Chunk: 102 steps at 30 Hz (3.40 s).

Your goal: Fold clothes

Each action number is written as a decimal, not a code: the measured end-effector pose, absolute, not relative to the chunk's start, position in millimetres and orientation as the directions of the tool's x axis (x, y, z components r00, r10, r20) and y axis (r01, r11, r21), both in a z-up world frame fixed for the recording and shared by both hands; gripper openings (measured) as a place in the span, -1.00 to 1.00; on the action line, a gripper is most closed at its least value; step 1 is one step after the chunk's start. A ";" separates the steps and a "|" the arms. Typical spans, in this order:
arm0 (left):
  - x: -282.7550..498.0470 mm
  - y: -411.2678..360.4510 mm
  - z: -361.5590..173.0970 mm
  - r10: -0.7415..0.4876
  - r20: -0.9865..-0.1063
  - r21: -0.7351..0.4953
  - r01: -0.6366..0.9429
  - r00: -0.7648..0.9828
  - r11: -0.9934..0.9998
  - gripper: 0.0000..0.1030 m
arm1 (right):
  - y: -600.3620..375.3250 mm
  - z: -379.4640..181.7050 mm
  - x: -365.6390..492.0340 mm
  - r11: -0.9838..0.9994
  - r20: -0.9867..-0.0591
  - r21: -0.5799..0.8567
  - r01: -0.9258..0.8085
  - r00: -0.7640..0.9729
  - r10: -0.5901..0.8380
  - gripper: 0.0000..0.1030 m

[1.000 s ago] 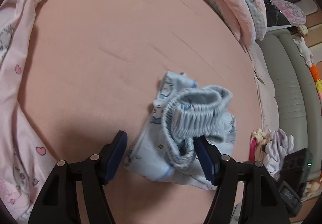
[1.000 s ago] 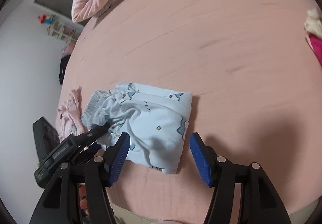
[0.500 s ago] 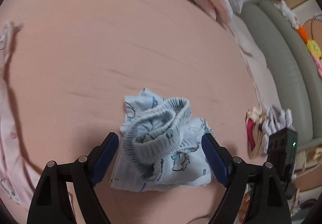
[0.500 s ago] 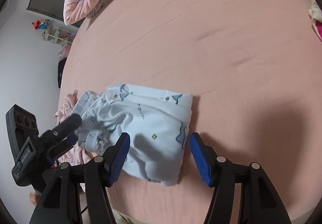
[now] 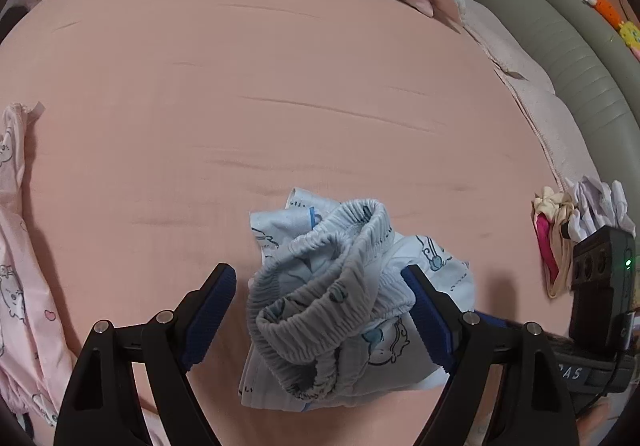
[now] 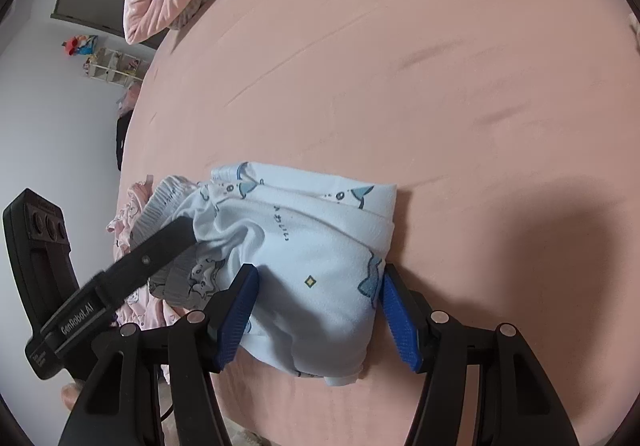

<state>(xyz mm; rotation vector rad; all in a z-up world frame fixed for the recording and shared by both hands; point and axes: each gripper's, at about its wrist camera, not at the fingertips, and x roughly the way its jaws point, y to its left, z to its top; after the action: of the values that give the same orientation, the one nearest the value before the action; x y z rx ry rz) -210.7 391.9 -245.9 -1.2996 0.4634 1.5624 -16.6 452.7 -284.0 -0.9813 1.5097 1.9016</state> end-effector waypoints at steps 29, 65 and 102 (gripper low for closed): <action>-205.6 352.5 -272.4 0.432 -0.889 -0.408 -0.687 0.150 -0.601 0.65 | 448.2 -295.0 -23.0 -0.301 -0.770 0.624 -0.721 -0.632 -0.083 0.23; -181.6 329.7 -221.6 0.733 -0.663 -0.640 -0.624 0.152 -0.449 -0.36 | 439.4 -213.6 -30.4 -0.469 -0.775 0.441 -0.765 -0.588 0.230 -0.58; 67.1 488.4 -26.8 0.742 -0.520 -0.621 -0.784 0.424 0.013 -0.36 | 503.9 6.4 253.9 -0.350 -0.618 0.363 -0.864 -0.504 0.604 -0.57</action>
<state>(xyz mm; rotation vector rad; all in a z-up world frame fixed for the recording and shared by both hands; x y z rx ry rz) 67.1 488.4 -26.8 -1.0072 0.0512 1.1889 253.9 503.9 6.4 -0.4737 0.8318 1.9663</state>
